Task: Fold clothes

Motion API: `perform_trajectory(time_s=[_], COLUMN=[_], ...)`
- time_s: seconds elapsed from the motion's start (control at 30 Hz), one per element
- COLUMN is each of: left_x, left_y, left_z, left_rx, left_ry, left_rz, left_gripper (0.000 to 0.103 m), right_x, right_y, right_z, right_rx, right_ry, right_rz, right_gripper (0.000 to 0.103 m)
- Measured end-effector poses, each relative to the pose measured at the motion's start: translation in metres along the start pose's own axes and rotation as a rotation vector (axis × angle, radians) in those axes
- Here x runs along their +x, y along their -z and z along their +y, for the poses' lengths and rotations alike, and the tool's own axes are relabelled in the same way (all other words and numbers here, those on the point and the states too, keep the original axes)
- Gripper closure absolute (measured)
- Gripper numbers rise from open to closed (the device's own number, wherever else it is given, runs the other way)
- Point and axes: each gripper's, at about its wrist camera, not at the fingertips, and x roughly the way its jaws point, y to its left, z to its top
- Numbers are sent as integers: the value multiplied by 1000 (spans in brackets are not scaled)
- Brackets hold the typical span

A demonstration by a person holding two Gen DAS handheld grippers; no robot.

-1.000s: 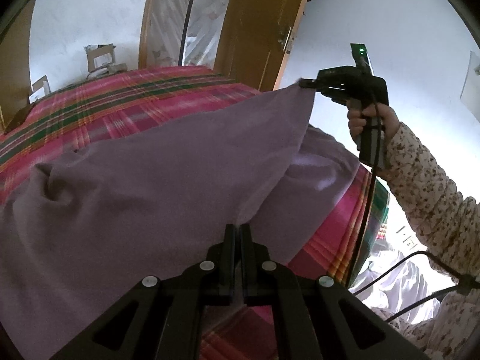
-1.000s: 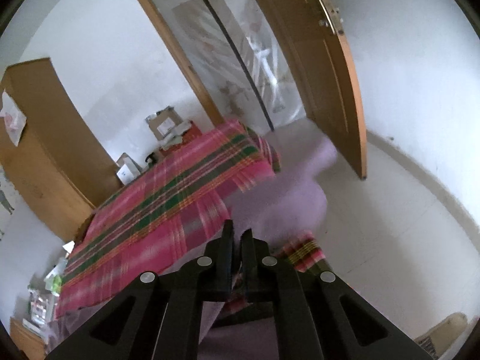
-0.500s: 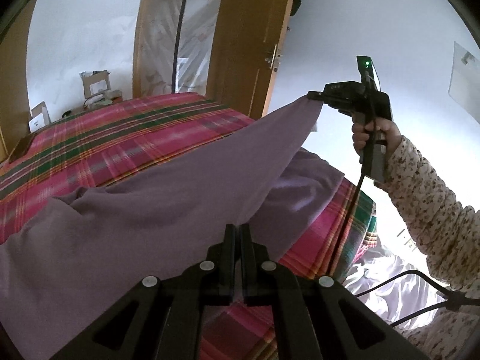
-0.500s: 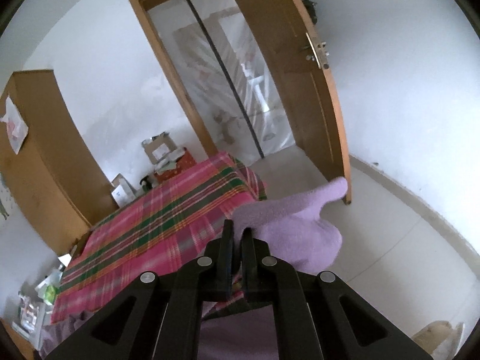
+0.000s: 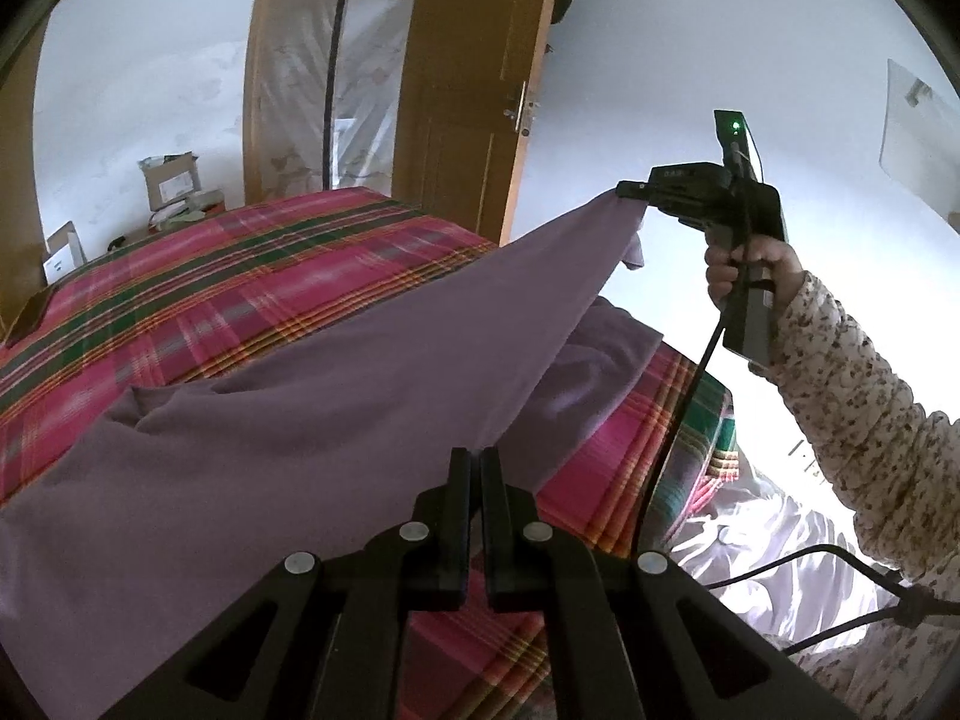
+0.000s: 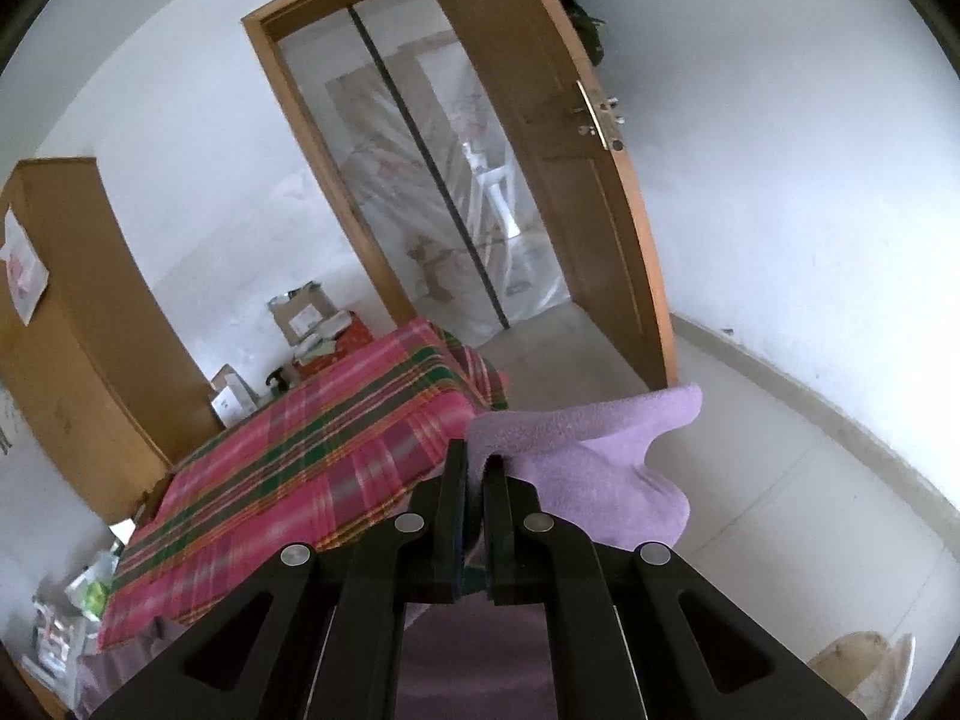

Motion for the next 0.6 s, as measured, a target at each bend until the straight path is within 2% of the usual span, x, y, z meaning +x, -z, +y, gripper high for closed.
perform_trajectory(time_s=[0.2,0.27,0.6], left_x=[6,11,18], left_y=[6,11,26], left_z=[-4,-5,-7], left_rx=[7,13,26], left_ry=[-5,-5,13], left_rz=[34,58,121], left_gripper=[100,100,100], right_x=[-9,-9,0], right_y=[12,19,61], right_z=[-9,-12,-53], right_rx=[-5,-30,34], right_ry=[9,36,86], right_rz=[0,3,87], right_gripper=[98,98,98])
